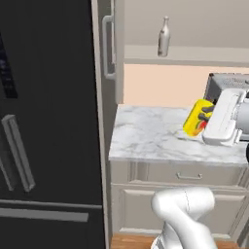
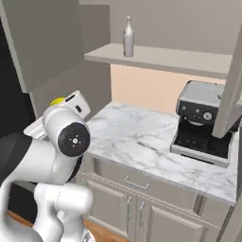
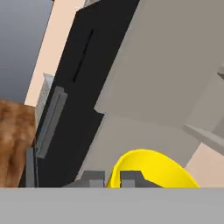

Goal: Open the cabinet directly in front. Then move the liquor and the cup to the dining counter with the candle on it.

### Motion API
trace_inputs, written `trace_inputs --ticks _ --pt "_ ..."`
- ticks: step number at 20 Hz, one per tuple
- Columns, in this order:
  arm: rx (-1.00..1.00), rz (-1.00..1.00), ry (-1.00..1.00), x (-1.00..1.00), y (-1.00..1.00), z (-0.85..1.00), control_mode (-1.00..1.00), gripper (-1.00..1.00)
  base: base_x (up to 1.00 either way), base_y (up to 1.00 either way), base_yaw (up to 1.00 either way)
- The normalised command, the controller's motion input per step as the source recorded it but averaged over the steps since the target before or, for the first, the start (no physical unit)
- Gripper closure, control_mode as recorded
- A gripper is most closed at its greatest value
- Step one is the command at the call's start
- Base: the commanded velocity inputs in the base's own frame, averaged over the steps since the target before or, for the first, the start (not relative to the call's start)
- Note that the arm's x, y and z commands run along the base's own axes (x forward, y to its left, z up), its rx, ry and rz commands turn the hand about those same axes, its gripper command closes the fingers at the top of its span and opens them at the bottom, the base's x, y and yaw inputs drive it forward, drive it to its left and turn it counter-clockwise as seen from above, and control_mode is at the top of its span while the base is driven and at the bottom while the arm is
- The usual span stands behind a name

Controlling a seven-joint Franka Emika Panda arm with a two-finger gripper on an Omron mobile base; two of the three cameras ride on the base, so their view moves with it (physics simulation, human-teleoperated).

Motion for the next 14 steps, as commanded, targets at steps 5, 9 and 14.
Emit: trace_inputs --ticks 5,9,14 --pt "0.0 0.0 0.0 0.0 0.0 0.0 1.0 1.0 -0.12 0.0 0.94" --pt "0.0 0.0 0.0 0.0 0.0 0.0 1.0 1.0 0.0 0.05 0.94" --pt "0.0 0.0 0.0 0.0 0.0 0.0 1.0 1.0 0.0 0.07 0.94"
